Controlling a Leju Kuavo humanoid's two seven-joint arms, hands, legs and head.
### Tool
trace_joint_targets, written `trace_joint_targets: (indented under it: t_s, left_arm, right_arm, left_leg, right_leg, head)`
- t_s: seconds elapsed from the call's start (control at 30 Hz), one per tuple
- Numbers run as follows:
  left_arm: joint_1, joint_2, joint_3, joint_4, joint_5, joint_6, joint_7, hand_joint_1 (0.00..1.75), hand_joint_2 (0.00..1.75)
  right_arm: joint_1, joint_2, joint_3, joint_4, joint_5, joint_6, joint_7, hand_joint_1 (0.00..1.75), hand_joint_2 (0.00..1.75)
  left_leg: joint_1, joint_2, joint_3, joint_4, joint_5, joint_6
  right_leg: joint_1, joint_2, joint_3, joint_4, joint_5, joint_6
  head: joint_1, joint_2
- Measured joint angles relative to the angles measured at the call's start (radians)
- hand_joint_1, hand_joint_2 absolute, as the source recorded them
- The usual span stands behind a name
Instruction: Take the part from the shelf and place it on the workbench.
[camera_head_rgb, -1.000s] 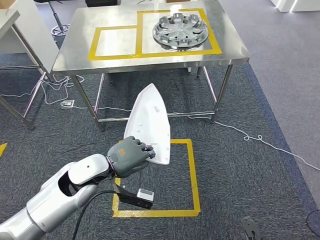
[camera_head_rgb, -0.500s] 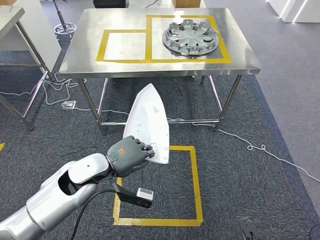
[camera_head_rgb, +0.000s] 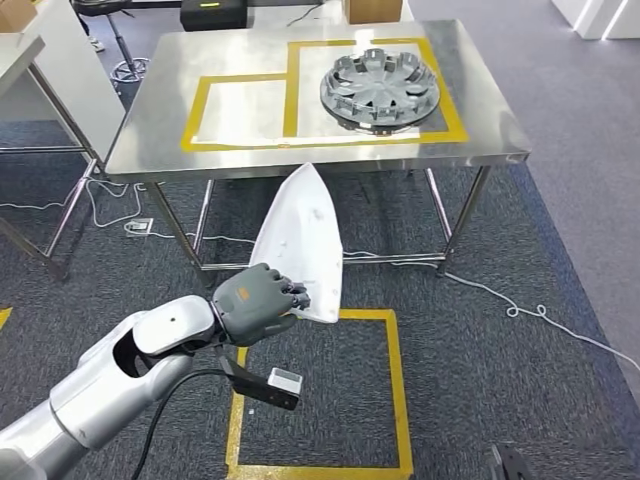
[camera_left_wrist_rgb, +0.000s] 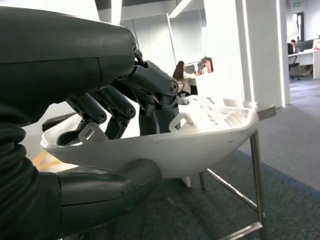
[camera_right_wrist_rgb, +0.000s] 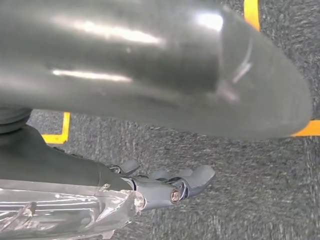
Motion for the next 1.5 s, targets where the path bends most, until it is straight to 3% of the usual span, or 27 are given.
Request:
trace_joint_targets:
  t_s: [0.07, 0.1, 0.17, 0.2, 0.3, 0.33, 0.43, 0.5, 0.6, 0.67, 0.7, 0.73, 0.8, 0.83, 0.9, 0.97, 1.03, 1.1, 1.13, 1.17, 1.2, 1.23, 1.3, 1.33, 1.37, 1.43, 1.5]
  left_arm:
    - [-0.005, 0.000, -0.007, 0.007, 0.006, 0.001, -0.004, 1.75, 1.75]
    - [-0.005, 0.001, -0.011, 0.010, 0.008, 0.001, -0.005, 1.75, 1.75]
    - [-0.008, 0.002, -0.016, 0.015, 0.012, 0.001, -0.006, 1.75, 1.75]
    - [-0.011, 0.002, -0.018, 0.017, 0.014, 0.001, -0.007, 1.75, 1.75]
    - [-0.025, 0.000, -0.024, 0.022, 0.016, 0.001, -0.008, 1.75, 1.75]
    - [-0.029, -0.001, -0.026, 0.024, 0.016, 0.002, -0.008, 1.75, 1.75]
    - [-0.040, -0.006, -0.031, 0.026, 0.017, 0.003, -0.008, 1.75, 1.75]
    - [-0.043, -0.008, -0.035, 0.028, 0.018, 0.003, -0.008, 1.75, 1.75]
    - [-0.041, -0.010, -0.044, 0.032, 0.018, 0.003, -0.008, 1.75, 1.75]
    - [-0.039, -0.010, -0.047, 0.034, 0.019, 0.003, -0.008, 1.75, 1.75]
    - [-0.039, -0.010, -0.048, 0.035, 0.020, 0.003, -0.008, 1.75, 1.75]
    - [-0.039, -0.011, -0.050, 0.037, 0.020, 0.003, -0.008, 1.75, 1.75]
    - [-0.039, -0.012, -0.054, 0.040, 0.021, 0.003, -0.008, 1.75, 1.75]
    - [-0.039, -0.012, -0.055, 0.041, 0.022, 0.003, -0.008, 1.75, 1.75]
    - [-0.044, -0.014, -0.055, 0.042, 0.024, 0.003, -0.008, 1.75, 1.75]
    - [-0.048, -0.014, -0.054, 0.042, 0.028, 0.005, -0.007, 1.75, 1.75]
    - [-0.045, -0.014, -0.054, 0.042, 0.030, 0.006, -0.006, 1.75, 1.75]
    - [-0.039, -0.013, -0.054, 0.042, 0.031, 0.007, -0.003, 1.75, 1.75]
    - [-0.035, -0.013, -0.054, 0.042, 0.031, 0.007, -0.002, 1.75, 1.75]
    - [-0.031, -0.012, -0.054, 0.042, 0.031, 0.007, -0.001, 1.75, 1.75]
    - [-0.029, -0.012, -0.054, 0.042, 0.031, 0.008, 0.001, 1.75, 1.75]
    - [-0.027, -0.011, -0.054, 0.042, 0.031, 0.008, 0.001, 1.75, 1.75]
    - [-0.026, -0.008, -0.054, 0.042, 0.031, 0.008, 0.002, 1.75, 1.75]
    - [-0.025, -0.006, -0.053, 0.042, 0.031, 0.008, 0.002, 1.75, 1.75]
    - [-0.024, -0.004, -0.052, 0.042, 0.031, 0.009, 0.002, 1.75, 1.75]
    - [-0.023, 0.000, -0.048, 0.041, 0.031, 0.010, 0.002, 1.75, 1.75]
    - [-0.023, 0.004, -0.042, 0.041, 0.032, 0.010, 0.002, 1.75, 1.75]
  right_arm:
    - [0.001, 0.000, 0.000, 0.001, 0.006, 0.007, 0.013, 0.00, 0.00]
    - [0.001, 0.000, 0.000, 0.001, 0.007, 0.008, 0.019, 0.00, 0.00]
    - [0.002, 0.001, 0.000, 0.002, 0.010, 0.009, 0.027, 0.00, 0.00]
    - [0.003, 0.001, 0.000, 0.003, 0.011, 0.008, 0.029, 0.00, 0.00]
    - [0.003, 0.006, 0.000, 0.004, 0.011, 0.003, 0.036, 0.00, 0.00]
    - [0.003, 0.008, 0.000, 0.005, 0.011, 0.001, 0.038, 0.00, 0.00]
    - [0.000, 0.008, -0.001, 0.005, 0.011, -0.008, 0.041, 0.00, 0.00]
    - [-0.002, 0.008, 0.000, 0.006, 0.010, -0.010, 0.042, 0.00, 0.00]
    - [0.003, 0.008, 0.000, 0.006, 0.010, -0.013, 0.043, 0.00, 0.00]
    - [0.008, 0.008, -0.001, 0.006, 0.010, -0.015, 0.043, 0.00, 0.00]
    - [0.010, 0.008, -0.001, 0.006, 0.010, -0.015, 0.043, 0.00, 0.00]
    - [0.012, 0.008, -0.001, 0.006, 0.010, -0.015, 0.043, 0.00, 0.00]
    - [0.016, 0.009, -0.001, 0.007, 0.010, -0.017, 0.044, 0.00, 0.00]
    - [0.017, 0.009, -0.001, 0.008, 0.010, -0.017, 0.046, 0.00, 0.00]
    - [0.011, 0.009, -0.002, 0.008, 0.011, -0.020, 0.049, 0.00, 0.00]
    - [0.006, 0.010, -0.002, 0.008, 0.011, -0.024, 0.050, 0.00, 0.00]
    - [0.002, 0.010, -0.002, 0.008, 0.011, -0.029, 0.052, 0.00, 0.00]
    - [0.000, 0.010, -0.002, 0.008, 0.011, -0.031, 0.053, 0.00, 0.00]
    - [0.000, 0.010, -0.002, 0.008, 0.012, -0.031, 0.053, 0.00, 0.00]
    - [0.000, 0.010, -0.002, 0.008, 0.012, -0.031, 0.053, 0.00, 0.00]
    - [0.001, 0.010, -0.002, 0.009, 0.012, -0.032, 0.053, 0.00, 0.00]
    - [0.001, 0.010, -0.002, 0.009, 0.012, -0.032, 0.053, 0.00, 0.00]
    - [0.001, 0.012, -0.002, 0.009, 0.014, -0.032, 0.053, 0.00, 0.00]
    - [0.001, 0.013, -0.002, 0.009, 0.015, -0.032, 0.053, 0.00, 0.00]
    - [0.001, 0.014, -0.002, 0.010, 0.017, -0.032, 0.053, 0.00, 0.00]
    - [-0.001, 0.014, -0.002, 0.010, 0.019, -0.033, 0.054, 0.00, 0.00]
    - [-0.002, 0.015, -0.002, 0.010, 0.020, -0.036, 0.054, 0.00, 0.00]
  left_leg:
    - [0.001, 0.000, -0.106, 0.156, -0.063, -0.008]
    - [0.002, 0.000, -0.150, 0.196, -0.096, -0.008]
    - [0.000, 0.000, -0.192, 0.174, -0.114, -0.002]
    - [-0.002, 0.001, -0.193, 0.123, -0.080, 0.005]
    - [-0.017, 0.017, -0.177, -0.079, 0.131, 0.030]
    - [-0.020, 0.019, -0.171, -0.124, 0.168, 0.036]
    - [-0.017, 0.010, -0.138, -0.159, 0.155, 0.046]
    - [-0.017, 0.008, -0.107, -0.157, 0.160, 0.058]
    - [-0.018, 0.007, -0.058, -0.155, 0.140, 0.064]
    - [-0.016, 0.007, -0.018, -0.154, 0.108, 0.062]
    - [-0.015, 0.007, 0.005, -0.154, 0.090, 0.059]
    - [-0.013, 0.006, 0.027, -0.156, 0.071, 0.055]
    - [-0.012, 0.002, 0.064, -0.158, 0.033, 0.047]
    - [-0.012, 0.000, 0.084, -0.165, 0.016, 0.042]
    - [-0.010, -0.003, 0.110, -0.162, 0.008, 0.033]
    - [-0.008, -0.001, 0.093, -0.088, 0.011, 0.022]
    - [-0.005, 0.000, 0.015, 0.054, -0.031, 0.010]
    - [-0.002, 0.000, -0.084, 0.167, -0.110, 0.003]
    - [-0.001, 0.000, -0.120, 0.186, -0.142, 0.003]
    - [-0.002, 0.000, -0.142, 0.174, -0.150, 0.004]
    - [-0.002, 0.000, -0.151, 0.136, -0.126, 0.008]
    - [-0.004, 0.002, -0.151, 0.077, -0.066, 0.013]
    - [-0.011, 0.009, -0.149, -0.059, 0.093, 0.029]
    - [-0.014, 0.011, -0.149, -0.105, 0.150, 0.035]
    - [-0.017, 0.010, -0.149, -0.130, 0.179, 0.039]
    - [-0.015, 0.003, -0.140, -0.138, 0.185, 0.042]
    - [-0.011, 0.000, -0.126, -0.139, 0.182, 0.048]
  right_leg:
    - [-0.001, -0.001, 0.025, -0.001, -0.006, -0.004]
    - [-0.001, 0.000, 0.038, -0.002, -0.015, -0.004]
    - [-0.001, 0.004, 0.069, -0.002, -0.040, -0.001]
    - [-0.001, 0.006, 0.085, -0.003, -0.053, 0.001]
    - [0.000, 0.008, 0.119, -0.012, -0.089, 0.012]
    - [0.001, 0.008, 0.132, -0.016, -0.096, 0.017]
    - [0.004, 0.006, 0.147, 0.018, -0.105, 0.031]
    - [0.004, 0.005, 0.088, 0.139, -0.134, 0.037]
    - [0.005, 0.005, -0.062, 0.350, -0.239, 0.041]
    - [0.005, 0.005, -0.113, 0.346, -0.290, 0.043]
    - [0.004, 0.005, -0.120, 0.301, -0.274, 0.043]
    - [0.004, 0.005, -0.122, 0.237, -0.210, 0.043]
    - [0.003, 0.003, -0.113, 0.086, -0.036, 0.040]
    - [0.002, 0.002, -0.104, 0.033, 0.021, 0.035]
    - [0.002, -0.001, -0.078, -0.009, 0.031, 0.022]
    - [0.002, -0.004, -0.051, -0.006, 0.040, 0.007]
    - [0.001, -0.008, -0.025, -0.004, 0.046, -0.001]
    - [0.001, -0.006, -0.005, -0.002, 0.024, -0.003]
    - [0.001, -0.004, 0.006, -0.001, 0.013, -0.003]
    - [0.001, -0.003, 0.019, -0.001, 0.002, -0.003]
    - [0.001, -0.001, 0.033, -0.002, -0.011, -0.002]
    - [0.001, 0.000, 0.047, -0.002, -0.022, 0.000]
    - [0.002, 0.003, 0.068, -0.002, -0.043, 0.007]
    - [0.003, 0.004, 0.073, 0.000, -0.056, 0.012]
    - [0.004, 0.006, 0.077, 0.001, -0.069, 0.018]
    - [0.006, 0.007, 0.085, 0.003, -0.093, 0.028]
    - [0.005, 0.006, 0.064, 0.065, -0.136, 0.036]
  head:
    - [-0.001, 0.000]
    - [-0.001, 0.000]
    - [-0.001, 0.000]
    - [-0.001, 0.000]
    - [-0.004, 0.000]
    - [-0.004, 0.000]
    - [-0.004, 0.000]
    - [-0.003, 0.000]
    - [0.003, 0.000]
    - [0.004, 0.000]
    - [0.004, 0.000]
    - [0.004, 0.000]
    - [0.006, 0.000]
    - [0.005, 0.000]
    - [0.003, 0.000]
    - [0.001, 0.000]
    - [0.000, 0.000]
    - [-0.001, 0.000]
    - [-0.001, 0.000]
    - [-0.001, 0.000]
    - [-0.001, 0.000]
    - [-0.001, 0.000]
    - [-0.002, 0.000]
    - [-0.001, 0.000]
    - [-0.001, 0.000]
    - [0.000, 0.000]
    - [0.002, 0.000]
